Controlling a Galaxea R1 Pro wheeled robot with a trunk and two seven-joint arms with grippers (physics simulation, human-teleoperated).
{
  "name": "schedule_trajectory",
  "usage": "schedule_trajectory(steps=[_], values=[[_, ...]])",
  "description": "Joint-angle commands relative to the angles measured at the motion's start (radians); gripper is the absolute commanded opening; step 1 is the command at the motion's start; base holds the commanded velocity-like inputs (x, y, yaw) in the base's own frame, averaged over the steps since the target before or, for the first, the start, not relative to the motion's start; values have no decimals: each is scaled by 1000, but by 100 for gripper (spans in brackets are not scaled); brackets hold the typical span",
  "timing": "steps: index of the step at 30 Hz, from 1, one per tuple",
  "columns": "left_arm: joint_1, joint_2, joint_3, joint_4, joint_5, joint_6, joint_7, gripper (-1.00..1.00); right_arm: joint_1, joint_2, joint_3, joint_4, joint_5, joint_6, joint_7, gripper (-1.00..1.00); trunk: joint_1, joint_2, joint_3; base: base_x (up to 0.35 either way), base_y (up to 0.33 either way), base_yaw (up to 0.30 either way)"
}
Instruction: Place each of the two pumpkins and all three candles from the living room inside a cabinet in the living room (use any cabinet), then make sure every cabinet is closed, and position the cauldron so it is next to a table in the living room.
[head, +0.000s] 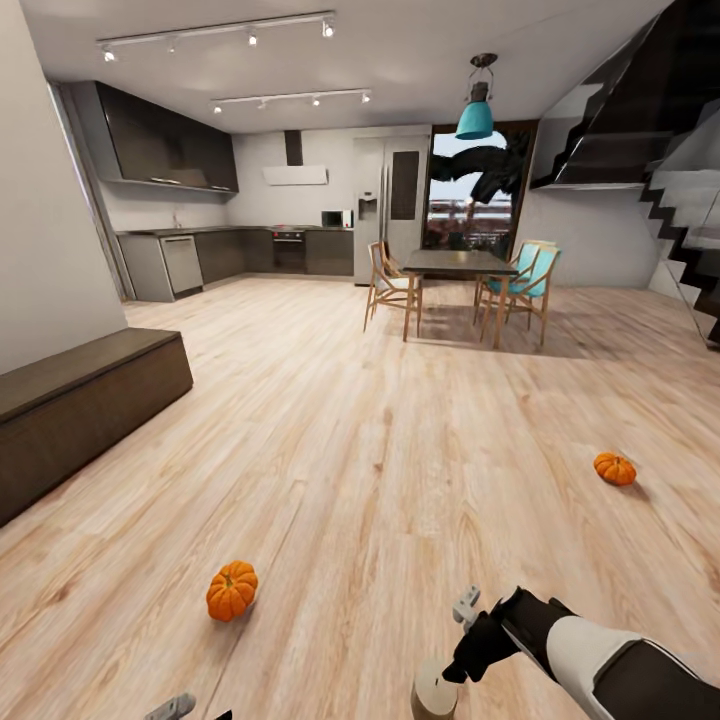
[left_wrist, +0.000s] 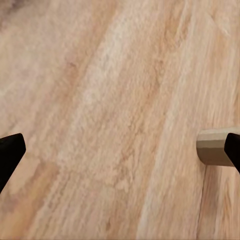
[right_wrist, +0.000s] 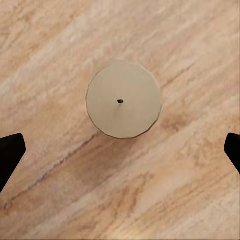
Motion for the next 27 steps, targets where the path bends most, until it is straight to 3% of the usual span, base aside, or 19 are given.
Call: schedule_trajectory(steps=[1, 7, 11, 17, 27], values=[[-1, 0, 0, 1, 2, 0, -4, 100, -1, 2, -7, -3, 9, 3, 3, 100, 0, 0, -1, 2, 0, 0], [-1, 0, -2, 1, -2, 1, -5, 100, 0, 15, -7, -16, 8, 1, 2, 100, 2, -2, -20, 1, 0, 0], [-1, 0, -2, 1, -3, 2, -6, 100, -1, 20, -8, -26, 7, 0, 7, 100, 2, -2, -20, 0, 0, 0], [-1, 0, -3, 1, -2, 2, -6, 100, -1, 22, -8, -30, 6, -43, 16, 100, 5, -3, -43, 0, 0, 0], [-1, 0, -3, 1, -1, 2, -6, 100, -1, 23, -9, -30, 6, -51, 17, 100, 9, -5, -82, 0, 0, 0]])
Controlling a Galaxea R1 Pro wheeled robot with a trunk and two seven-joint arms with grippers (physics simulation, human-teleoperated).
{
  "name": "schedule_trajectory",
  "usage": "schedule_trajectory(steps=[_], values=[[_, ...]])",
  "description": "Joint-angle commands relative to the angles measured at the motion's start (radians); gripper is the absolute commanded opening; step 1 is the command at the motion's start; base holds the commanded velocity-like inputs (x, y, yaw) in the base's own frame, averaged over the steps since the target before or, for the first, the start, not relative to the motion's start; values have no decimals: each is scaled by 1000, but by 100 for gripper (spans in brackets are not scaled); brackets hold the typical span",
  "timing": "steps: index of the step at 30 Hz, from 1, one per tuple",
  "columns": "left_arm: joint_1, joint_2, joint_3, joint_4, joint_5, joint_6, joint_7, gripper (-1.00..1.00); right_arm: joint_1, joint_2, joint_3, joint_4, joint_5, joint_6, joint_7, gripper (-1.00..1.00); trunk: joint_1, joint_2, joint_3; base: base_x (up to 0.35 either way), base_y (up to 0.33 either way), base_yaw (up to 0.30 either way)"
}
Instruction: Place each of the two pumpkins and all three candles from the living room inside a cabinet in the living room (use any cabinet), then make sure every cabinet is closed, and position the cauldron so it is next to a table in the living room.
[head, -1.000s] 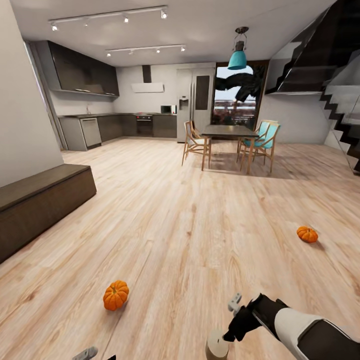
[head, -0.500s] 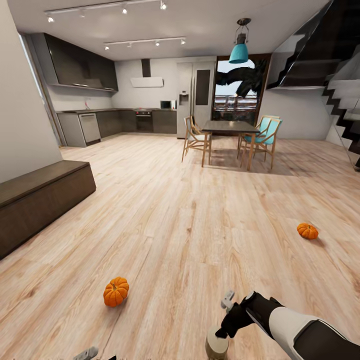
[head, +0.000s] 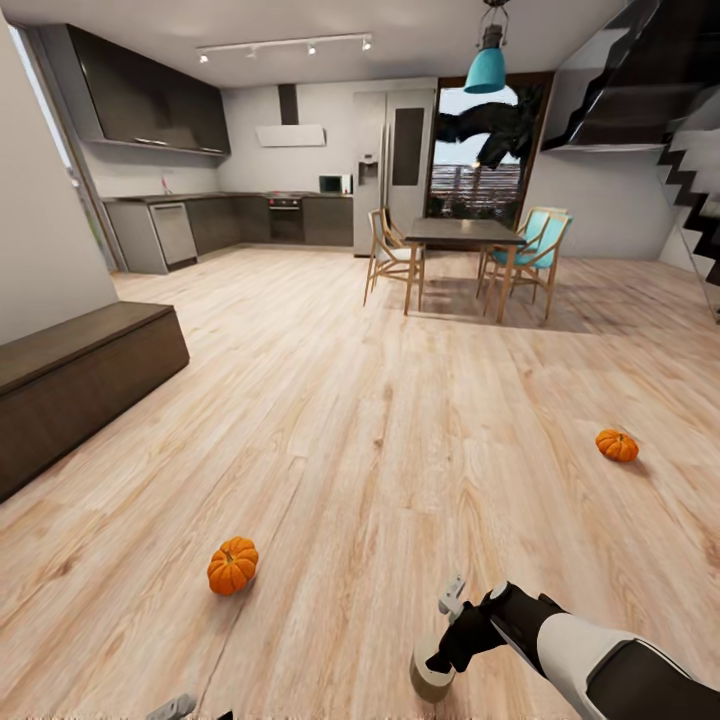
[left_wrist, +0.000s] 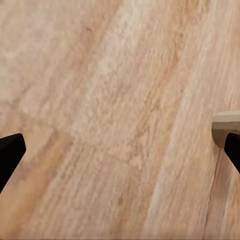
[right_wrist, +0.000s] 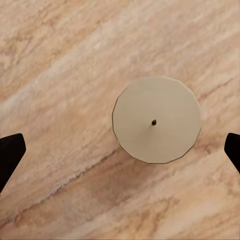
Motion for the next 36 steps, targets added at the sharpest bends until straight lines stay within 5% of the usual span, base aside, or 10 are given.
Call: schedule_trajectory(steps=[1, 6, 11, 14, 21, 36], values=[[-1, 0, 0, 1, 3, 1, -4, 100, 0, 0, -8, 0, 8, 4, 3, 100, 0, -1, -5, 0, 0, 0], [-1, 2, 1, 0, 7, 0, -25, 100, 0, 0, -8, 0, 8, 4, 2, 100, 1, -1, -9, 0, 0, 0], [-1, 12, 1, 1, 7, 0, -195, 100, 0, 0, -8, 1, 8, 3, -1, 100, 2, -1, -16, 0, 0, 0], [-1, 14, 1, 1, 6, -1, -239, 100, 0, 0, -8, 1, 8, 3, -3, 100, 3, -2, -28, 0, 0, 0], [-1, 15, 1, 1, 4, -1, -262, 100, 0, 4, -8, 1, 8, 3, -7, 100, 6, -4, -55, 0, 0, 0], [-1, 11, -5, 1, -1, -1, -250, 100, 0, 8, -14, 1, -1, 4, -16, 100, 6, -4, -55, 92, 0, 0]])
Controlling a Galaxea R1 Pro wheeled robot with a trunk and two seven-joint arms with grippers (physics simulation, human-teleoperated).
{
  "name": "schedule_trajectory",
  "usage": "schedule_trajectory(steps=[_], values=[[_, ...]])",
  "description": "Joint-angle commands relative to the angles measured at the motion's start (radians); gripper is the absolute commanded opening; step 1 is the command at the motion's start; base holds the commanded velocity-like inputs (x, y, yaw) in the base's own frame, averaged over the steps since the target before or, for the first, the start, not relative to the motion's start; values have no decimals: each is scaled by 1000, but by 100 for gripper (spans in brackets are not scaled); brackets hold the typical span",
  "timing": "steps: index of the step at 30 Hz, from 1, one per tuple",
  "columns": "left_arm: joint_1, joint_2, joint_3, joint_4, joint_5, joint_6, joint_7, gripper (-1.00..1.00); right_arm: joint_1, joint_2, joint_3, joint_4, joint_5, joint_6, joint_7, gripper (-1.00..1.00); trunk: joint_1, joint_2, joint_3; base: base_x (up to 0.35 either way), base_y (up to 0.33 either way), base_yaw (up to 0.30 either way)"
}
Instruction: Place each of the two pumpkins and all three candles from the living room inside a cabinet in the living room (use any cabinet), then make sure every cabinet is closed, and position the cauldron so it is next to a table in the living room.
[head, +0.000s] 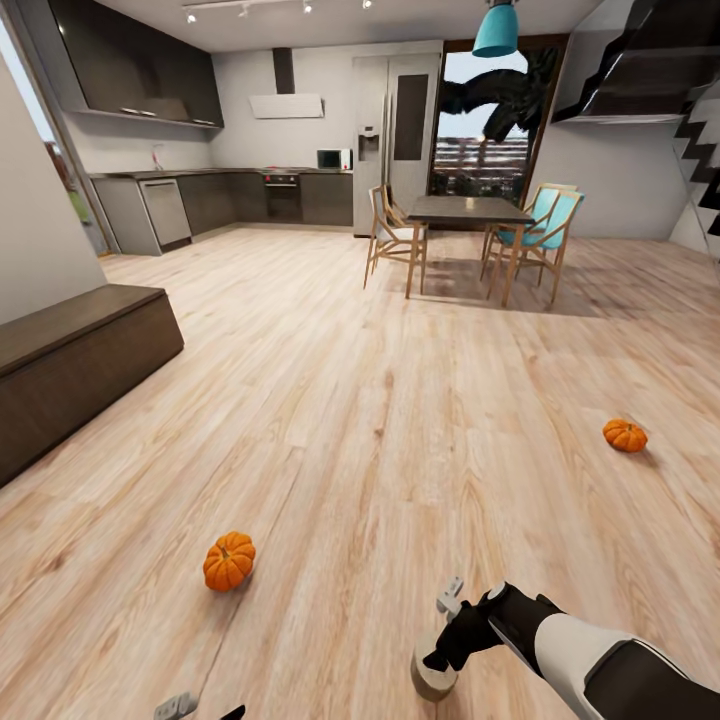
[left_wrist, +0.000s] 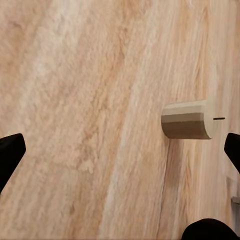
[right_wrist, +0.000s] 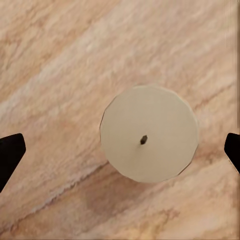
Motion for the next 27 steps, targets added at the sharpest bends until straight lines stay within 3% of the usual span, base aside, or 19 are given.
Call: schedule_trajectory(steps=[1, 5, 18, 24, 27], values=[[0, 0, -1, 1, 3, 0, -3, 100, -1, 0, -8, -1, 7, 4, 3, 100, 0, 0, -1, 38, 0, 0], [0, 0, -1, 1, 2, -1, -3, 100, -1, -1, -8, -1, 7, 4, 3, 100, 0, 0, -1, 9, 0, 0], [0, -1, -1, 1, 1, 0, -4, 100, -2, -2, -13, -3, 7, 5, 2, 100, 6, -3, -51, 0, 0, 0], [0, -1, -1, 1, 0, -1, -4, 100, -2, -11, -29, -3, 4, 8, 1, 100, 6, -3, -51, 0, 0, 0], [0, -1, -1, 1, 0, -1, -4, 100, -2, -13, -31, -9, 3, 9, -19, 100, 7, -4, -63, 0, 0, 0]])
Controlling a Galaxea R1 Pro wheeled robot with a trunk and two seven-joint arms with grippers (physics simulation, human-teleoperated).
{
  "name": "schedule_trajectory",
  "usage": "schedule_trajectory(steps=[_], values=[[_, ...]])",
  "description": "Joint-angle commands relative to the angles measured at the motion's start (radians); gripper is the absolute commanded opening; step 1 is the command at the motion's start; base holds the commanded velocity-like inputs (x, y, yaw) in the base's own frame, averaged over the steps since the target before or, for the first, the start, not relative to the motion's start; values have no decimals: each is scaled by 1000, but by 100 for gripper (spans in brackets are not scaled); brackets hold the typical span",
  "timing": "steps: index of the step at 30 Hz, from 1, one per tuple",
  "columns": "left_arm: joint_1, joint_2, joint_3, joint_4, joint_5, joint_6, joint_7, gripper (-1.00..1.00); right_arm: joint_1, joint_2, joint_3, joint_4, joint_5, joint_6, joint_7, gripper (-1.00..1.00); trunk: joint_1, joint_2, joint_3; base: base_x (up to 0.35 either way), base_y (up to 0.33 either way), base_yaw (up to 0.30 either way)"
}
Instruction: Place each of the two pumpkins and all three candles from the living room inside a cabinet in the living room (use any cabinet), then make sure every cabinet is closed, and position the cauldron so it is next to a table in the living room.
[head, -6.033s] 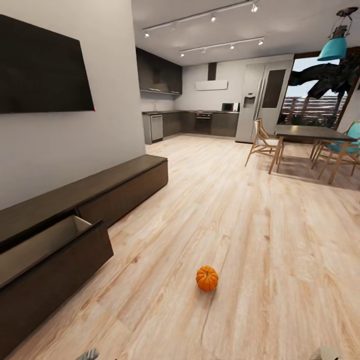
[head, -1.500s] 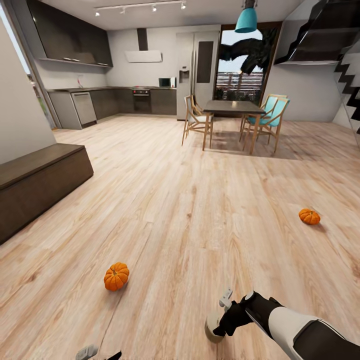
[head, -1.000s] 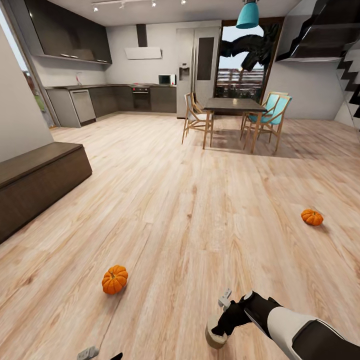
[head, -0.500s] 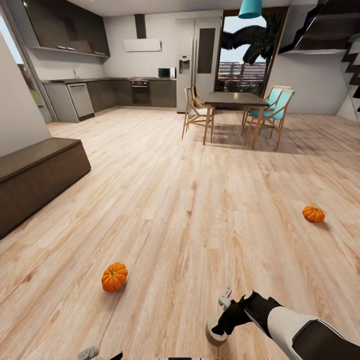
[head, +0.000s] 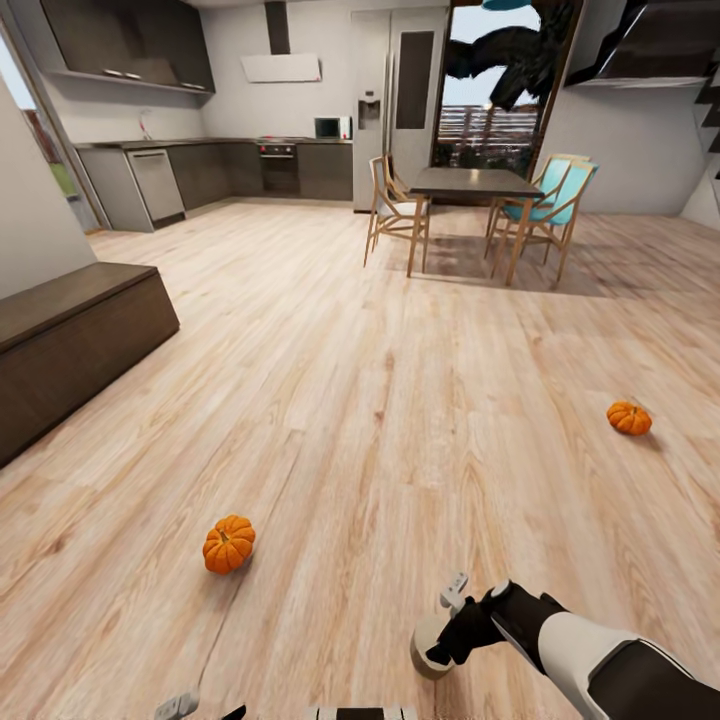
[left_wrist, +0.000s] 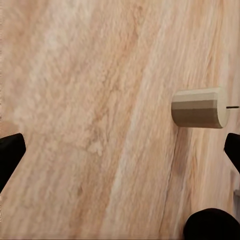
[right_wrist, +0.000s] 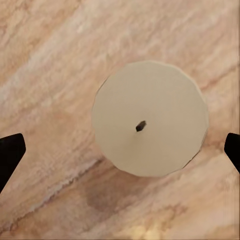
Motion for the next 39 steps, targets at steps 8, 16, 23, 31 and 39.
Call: schedule_trajectory(steps=[8, 16, 23, 31, 39], values=[[0, 2, 0, 1, 2, 1, -3, 100, 0, -1, -8, -13, 6, 6, -43, 100, 3, -2, -32, 0, 0, 0], [0, 2, 0, 1, 5, 1, -2, 100, 0, -1, -8, -13, 6, 7, -45, 100, 3, -2, -32, 31, 0, 0], [0, 3, 0, 1, 5, 1, -2, 100, 0, 0, -8, -13, 6, 7, -45, 100, 3, -2, -32, 280, 44, 0], [0, 3, 0, 1, 6, 1, -2, 100, 0, 1, -7, -13, 6, 7, -45, 100, 3, -2, -32, 119, 31, 0], [0, 3, 0, 1, 7, 1, -1, 100, 0, 1, -7, -13, 6, 7, -45, 100, 5, -3, -43, 6, 1, 0]])
